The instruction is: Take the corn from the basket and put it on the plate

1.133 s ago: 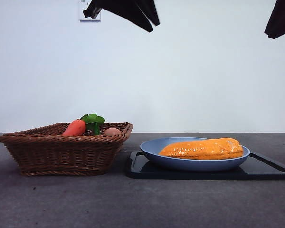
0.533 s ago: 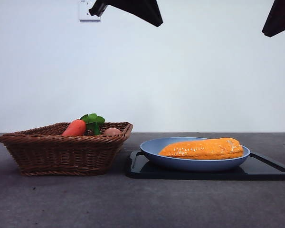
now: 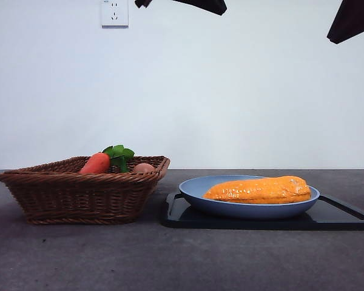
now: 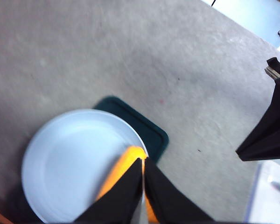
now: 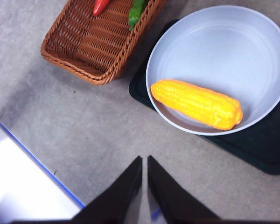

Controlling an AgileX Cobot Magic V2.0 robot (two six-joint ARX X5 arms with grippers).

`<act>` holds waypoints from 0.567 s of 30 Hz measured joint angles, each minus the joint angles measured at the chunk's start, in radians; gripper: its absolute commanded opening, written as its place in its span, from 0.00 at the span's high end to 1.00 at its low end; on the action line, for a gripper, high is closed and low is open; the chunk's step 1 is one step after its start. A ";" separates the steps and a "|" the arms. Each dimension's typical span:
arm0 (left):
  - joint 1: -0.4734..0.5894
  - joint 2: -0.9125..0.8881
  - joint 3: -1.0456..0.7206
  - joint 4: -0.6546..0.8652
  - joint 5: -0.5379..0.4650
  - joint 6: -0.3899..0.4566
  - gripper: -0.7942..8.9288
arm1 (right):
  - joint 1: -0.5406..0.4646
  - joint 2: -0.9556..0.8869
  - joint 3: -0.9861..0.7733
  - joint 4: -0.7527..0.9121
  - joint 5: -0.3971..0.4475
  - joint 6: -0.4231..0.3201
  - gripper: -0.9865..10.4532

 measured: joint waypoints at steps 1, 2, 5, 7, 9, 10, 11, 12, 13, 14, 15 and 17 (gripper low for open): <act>0.011 -0.001 0.000 0.009 -0.002 0.016 0.91 | 0.000 0.000 0.000 0.004 0.000 0.000 0.91; 0.023 -0.002 0.000 0.010 -0.009 0.025 0.91 | 0.000 0.000 0.000 0.009 0.000 0.000 0.91; 0.072 -0.023 0.000 0.010 -0.031 0.032 0.91 | 0.000 0.000 0.000 0.033 0.000 0.000 0.91; 0.112 -0.067 0.000 0.009 -0.033 0.041 0.91 | 0.000 0.000 0.000 0.045 0.000 0.000 0.91; 0.148 -0.132 0.000 0.011 -0.033 0.051 0.91 | 0.000 0.000 0.000 0.051 0.000 0.000 0.91; 0.170 -0.174 0.000 0.013 -0.032 0.056 0.91 | 0.000 0.000 0.000 0.054 0.000 0.000 0.91; 0.192 -0.212 0.000 0.013 -0.032 0.060 0.91 | 0.000 0.000 0.000 0.057 0.000 0.000 0.91; 0.220 -0.257 0.000 0.013 -0.031 0.066 0.91 | 0.000 0.000 0.000 0.062 0.000 0.000 0.91; 0.254 -0.299 0.000 0.013 -0.031 0.068 0.91 | 0.000 0.000 0.000 0.067 0.000 0.000 0.91; 0.286 -0.335 -0.001 0.014 -0.031 0.071 0.91 | 0.000 0.000 0.000 0.072 0.000 0.000 0.91; 0.327 -0.377 -0.012 0.022 -0.032 0.074 0.91 | 0.000 0.000 0.000 0.079 0.000 0.000 0.91; 0.398 -0.452 -0.054 0.027 -0.032 0.074 0.91 | 0.000 0.000 0.000 0.090 0.000 0.000 0.91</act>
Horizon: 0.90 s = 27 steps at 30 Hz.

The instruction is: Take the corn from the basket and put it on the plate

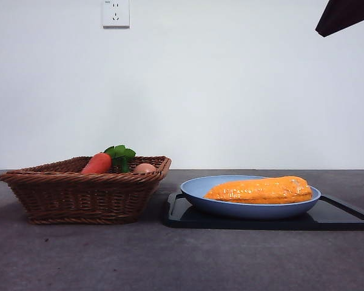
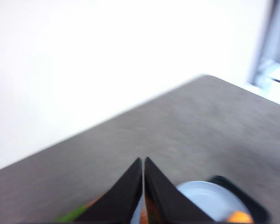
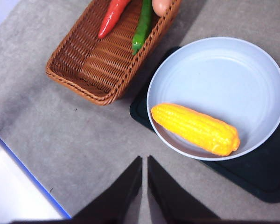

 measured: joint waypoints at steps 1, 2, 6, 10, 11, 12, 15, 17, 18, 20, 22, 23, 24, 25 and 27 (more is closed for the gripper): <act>0.034 -0.039 -0.031 -0.001 0.000 0.000 0.91 | 0.000 0.000 0.000 0.008 0.000 0.000 0.91; 0.070 -0.080 -0.070 0.001 0.000 0.000 0.91 | 0.000 0.000 0.000 0.019 0.000 0.000 0.91; 0.193 -0.235 -0.264 0.085 0.001 0.000 0.91 | 0.000 0.000 0.000 0.040 0.000 0.000 0.91; 0.299 -0.429 -0.521 0.253 -0.001 0.000 0.91 | 0.000 0.000 0.000 0.066 0.000 0.000 0.91; 0.317 -0.478 -0.591 0.301 -0.001 0.000 0.91 | 0.000 0.000 0.000 0.075 0.000 0.000 0.91; 0.329 -0.519 -0.649 0.341 0.000 0.000 0.91 | 0.000 0.000 0.000 0.081 0.000 0.000 0.91; 0.356 -0.641 -0.831 0.463 0.001 -0.008 0.91 | 0.000 0.000 0.000 0.090 0.000 0.000 0.91; 0.365 -0.709 -0.950 0.517 0.001 -0.025 0.91 | 0.000 0.000 0.000 0.098 0.000 0.000 0.91; 0.369 -0.734 -0.996 0.530 0.000 -0.032 0.91 | 0.000 0.000 0.000 0.103 0.000 0.000 0.91; 0.372 -0.793 -1.099 0.557 0.000 -0.052 0.91 | 0.000 0.000 0.000 0.117 0.000 0.000 0.91; 0.372 -0.846 -1.180 0.576 0.000 -0.066 0.91 | 0.000 0.000 0.000 0.128 0.000 0.000 0.91; 0.372 -0.878 -1.223 0.587 -0.001 -0.077 0.91 | 0.000 0.000 0.000 0.131 0.000 0.000 0.91; 0.372 -0.901 -1.255 0.597 -0.001 -0.082 0.91 | 0.000 0.000 0.000 0.133 0.000 0.000 0.91; 0.372 -0.922 -1.282 0.605 -0.001 -0.086 0.91 | 0.000 0.000 0.000 0.134 0.000 0.000 0.91; 0.372 -0.964 -1.344 0.618 -0.006 -0.092 0.91 | 0.000 0.000 0.000 0.134 0.000 0.000 0.91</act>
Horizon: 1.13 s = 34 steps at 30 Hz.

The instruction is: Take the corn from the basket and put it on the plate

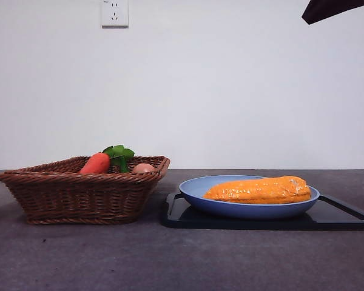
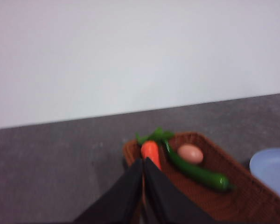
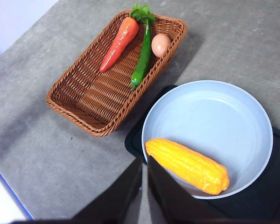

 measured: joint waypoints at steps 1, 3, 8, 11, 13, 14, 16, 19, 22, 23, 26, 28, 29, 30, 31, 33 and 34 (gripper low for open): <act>0.000 -0.014 -0.025 0.001 -0.010 -0.005 0.91 | 0.000 0.000 0.000 0.000 0.000 0.000 0.91; 0.000 -0.042 -0.077 -0.002 -0.022 -0.010 0.91 | 0.000 0.000 0.000 0.000 0.000 0.000 0.91; 0.000 -0.108 -0.167 -0.010 -0.023 -0.013 0.91 | 0.000 0.000 0.000 0.000 0.000 0.000 0.91; 0.000 -0.139 -0.192 -0.011 -0.031 -0.013 0.91 | 0.000 0.000 0.000 0.000 0.000 0.000 0.91; 0.000 -0.156 -0.208 -0.011 -0.043 -0.014 0.91 | 0.000 0.000 0.000 0.000 0.000 0.000 0.91; 0.000 -0.166 -0.218 -0.011 -0.045 -0.015 0.91 | 0.000 0.000 0.000 0.000 0.000 0.000 0.91; 0.000 -0.184 -0.237 -0.015 -0.046 -0.021 0.91 | 0.000 0.000 0.000 0.000 0.000 0.000 0.91; 0.000 -0.204 -0.248 -0.029 -0.046 -0.029 0.91 | 0.000 0.000 0.000 0.000 0.000 0.000 0.91; 0.000 -0.219 -0.249 -0.026 -0.046 -0.037 0.91 | 0.000 0.000 0.000 0.000 0.000 0.000 0.91; 0.000 -0.218 -0.249 -0.031 -0.046 -0.038 0.91 | 0.000 0.000 0.000 0.000 0.000 0.000 0.91; 0.000 -0.218 -0.249 -0.076 -0.046 -0.042 0.91 | 0.000 0.000 0.000 0.000 0.000 0.000 0.91; 0.000 -0.218 -0.249 -0.106 -0.046 -0.044 0.91 | 0.000 0.000 0.000 0.000 0.000 0.000 0.91; 0.000 -0.218 -0.249 -0.124 -0.046 -0.048 0.91 | 0.000 0.000 0.000 0.000 0.000 0.000 0.91; 0.000 -0.218 -0.249 -0.135 -0.046 -0.053 0.91 | 0.000 0.000 0.000 0.000 0.000 0.000 0.91; 0.000 -0.216 -0.249 -0.136 -0.046 -0.063 0.91 | 0.000 0.000 0.000 0.000 0.000 0.000 0.91; 0.000 -0.216 -0.249 -0.135 -0.046 -0.071 0.91 | 0.000 0.000 0.000 0.000 0.000 0.000 0.91; 0.000 -0.216 -0.249 -0.135 -0.046 -0.075 0.91 | 0.000 0.000 0.000 0.000 0.000 0.000 0.91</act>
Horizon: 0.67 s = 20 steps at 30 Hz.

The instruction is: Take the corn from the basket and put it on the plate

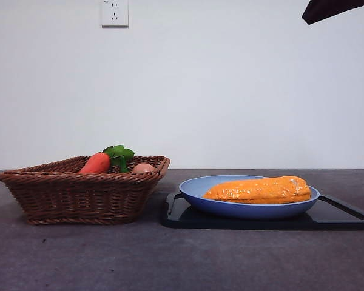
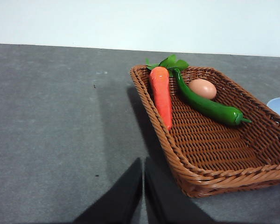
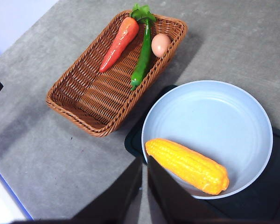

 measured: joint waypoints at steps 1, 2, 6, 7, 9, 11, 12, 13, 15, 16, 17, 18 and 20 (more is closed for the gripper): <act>0.000 0.000 0.000 0.000 0.000 -0.002 0.91 | 0.000 0.000 0.000 0.000 0.000 0.000 0.91; 0.000 0.000 0.000 0.000 0.000 -0.003 0.91 | 0.000 0.000 0.000 0.000 0.000 0.000 0.91; 0.000 0.000 0.000 0.000 0.000 -0.011 0.91 | 0.000 0.000 0.000 0.000 0.000 0.000 0.91; 0.000 0.000 0.000 0.000 0.000 -0.013 0.91 | 0.000 0.000 0.000 0.000 0.000 0.000 0.91; 0.000 0.000 0.000 0.000 0.000 -0.013 0.91 | 0.000 0.000 0.000 0.000 0.000 0.000 0.91; 0.000 0.000 0.000 0.000 0.000 -0.014 0.91 | 0.000 0.000 0.000 0.000 0.000 0.000 0.91; 0.000 0.000 0.000 0.000 0.000 -0.014 0.91 | 0.000 0.000 0.000 0.000 0.000 0.000 0.91; 0.000 0.000 0.000 0.000 0.000 -0.014 0.91 | 0.000 0.000 0.000 0.000 0.000 0.000 0.91; 0.000 0.000 0.000 0.000 0.000 -0.014 0.91 | 0.000 0.000 0.000 0.000 0.000 0.000 0.91; 0.000 0.000 0.000 0.000 0.000 -0.014 0.91 | 0.000 0.000 0.000 0.000 0.000 0.000 0.91; 0.000 0.000 0.000 0.000 0.000 -0.014 0.91 | 0.000 0.000 0.000 0.000 0.000 0.000 0.91; 0.000 0.000 0.000 0.000 0.000 -0.014 0.91 | 0.000 0.000 0.000 0.000 0.000 0.000 0.91; 0.000 0.000 0.000 0.000 0.000 -0.014 0.91 | 0.000 0.000 0.000 0.000 0.000 0.000 0.91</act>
